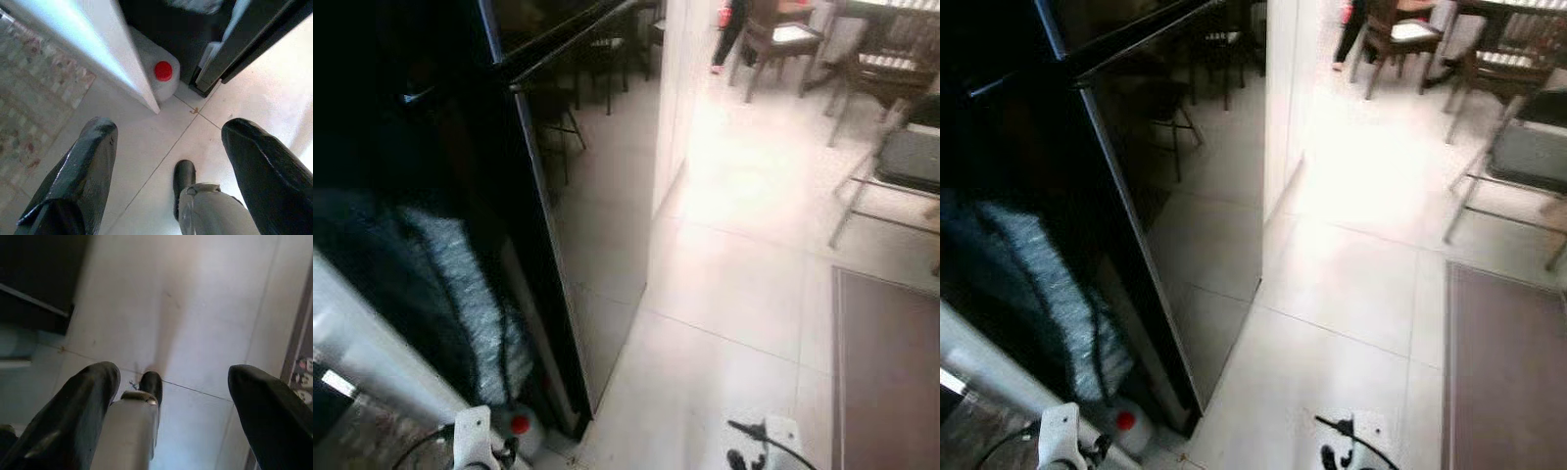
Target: Restocking fridge
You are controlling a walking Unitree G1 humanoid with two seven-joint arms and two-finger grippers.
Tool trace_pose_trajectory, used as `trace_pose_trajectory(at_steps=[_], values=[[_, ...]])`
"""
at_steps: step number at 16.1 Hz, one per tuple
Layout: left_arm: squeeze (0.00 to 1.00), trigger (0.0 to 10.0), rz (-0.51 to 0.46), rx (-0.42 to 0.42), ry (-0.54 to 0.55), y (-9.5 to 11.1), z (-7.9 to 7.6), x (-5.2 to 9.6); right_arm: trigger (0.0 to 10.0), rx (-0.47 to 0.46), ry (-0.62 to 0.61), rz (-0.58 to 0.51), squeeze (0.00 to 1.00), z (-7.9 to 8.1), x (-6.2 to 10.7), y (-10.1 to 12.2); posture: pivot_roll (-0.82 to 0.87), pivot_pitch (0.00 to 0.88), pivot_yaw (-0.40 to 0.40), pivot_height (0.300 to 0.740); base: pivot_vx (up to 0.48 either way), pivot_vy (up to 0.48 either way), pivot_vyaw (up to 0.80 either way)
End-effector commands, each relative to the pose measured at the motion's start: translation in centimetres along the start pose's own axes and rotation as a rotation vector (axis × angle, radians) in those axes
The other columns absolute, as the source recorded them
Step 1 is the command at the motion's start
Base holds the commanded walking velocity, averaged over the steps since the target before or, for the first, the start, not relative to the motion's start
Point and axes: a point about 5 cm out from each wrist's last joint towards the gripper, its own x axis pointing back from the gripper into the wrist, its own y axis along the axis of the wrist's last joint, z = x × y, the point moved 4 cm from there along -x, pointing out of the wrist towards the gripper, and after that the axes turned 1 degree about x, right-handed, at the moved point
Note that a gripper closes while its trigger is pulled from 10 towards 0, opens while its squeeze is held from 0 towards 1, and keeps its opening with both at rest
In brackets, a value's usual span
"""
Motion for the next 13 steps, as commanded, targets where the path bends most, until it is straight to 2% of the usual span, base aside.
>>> trace_pose_trajectory(at_steps=[1, 13], values=[[0.0, 10.0, 0.026, -0.018, 0.016, -0.78, 0.71, 0.17, 10.0, 0.016, 0.001, 0.01, 0.0, 0.2, -0.01, -0.23, -0.01, 0.007, 0.029, 0.74, 0.0, 0.0, 0.79], [0.0, 10.0, 0.036, -0.047, 0.011, -0.98, 1.2, 0.24, 10.0, 0.044, 0.024, 0.023, 0.0, 0.9, -0.03, -0.78, 0.01, 0.0, 0.043, 0.74, 0.0, 0.0, 0.8]])
